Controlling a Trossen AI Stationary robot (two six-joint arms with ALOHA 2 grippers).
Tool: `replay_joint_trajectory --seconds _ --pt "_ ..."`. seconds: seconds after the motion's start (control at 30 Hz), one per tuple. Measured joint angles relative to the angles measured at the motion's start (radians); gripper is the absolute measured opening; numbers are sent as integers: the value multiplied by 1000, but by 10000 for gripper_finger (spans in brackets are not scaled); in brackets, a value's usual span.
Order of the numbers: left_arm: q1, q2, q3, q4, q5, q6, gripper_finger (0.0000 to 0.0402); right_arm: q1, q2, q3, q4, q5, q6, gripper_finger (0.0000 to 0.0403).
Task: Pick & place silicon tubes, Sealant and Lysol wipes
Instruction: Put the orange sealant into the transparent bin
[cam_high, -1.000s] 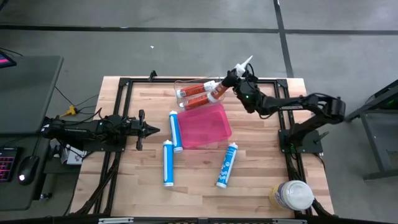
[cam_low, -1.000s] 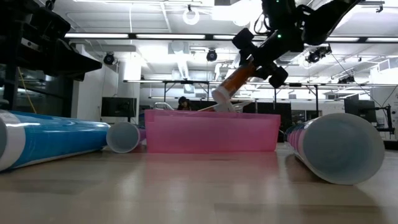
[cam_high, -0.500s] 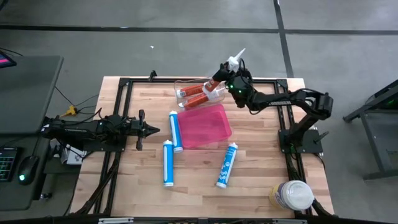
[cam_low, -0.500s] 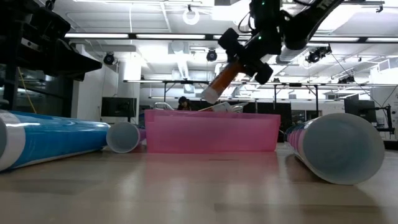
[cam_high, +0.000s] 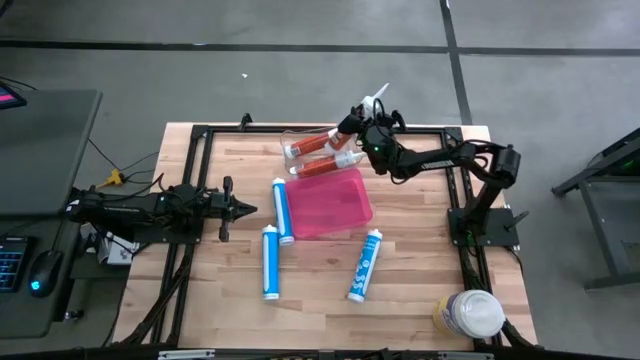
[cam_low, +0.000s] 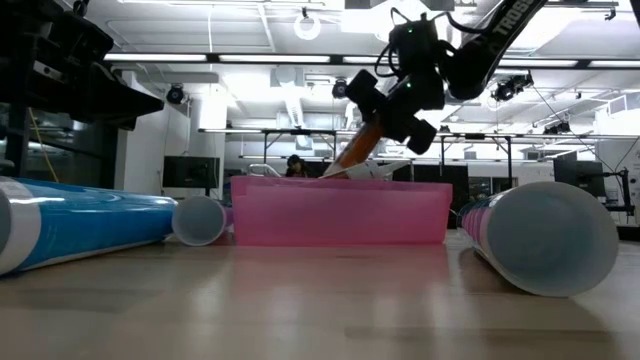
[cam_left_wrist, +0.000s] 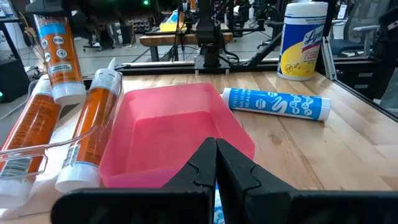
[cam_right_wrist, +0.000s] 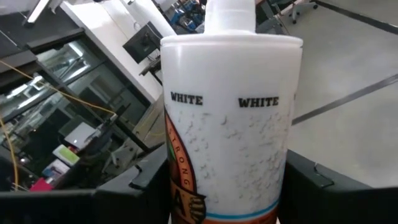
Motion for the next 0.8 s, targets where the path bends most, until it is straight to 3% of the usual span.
replay_joint_trajectory --seconds 0.8 --pt "0 0 0 0 2 0 0 -6 23 -1 -53 -18 186 202"
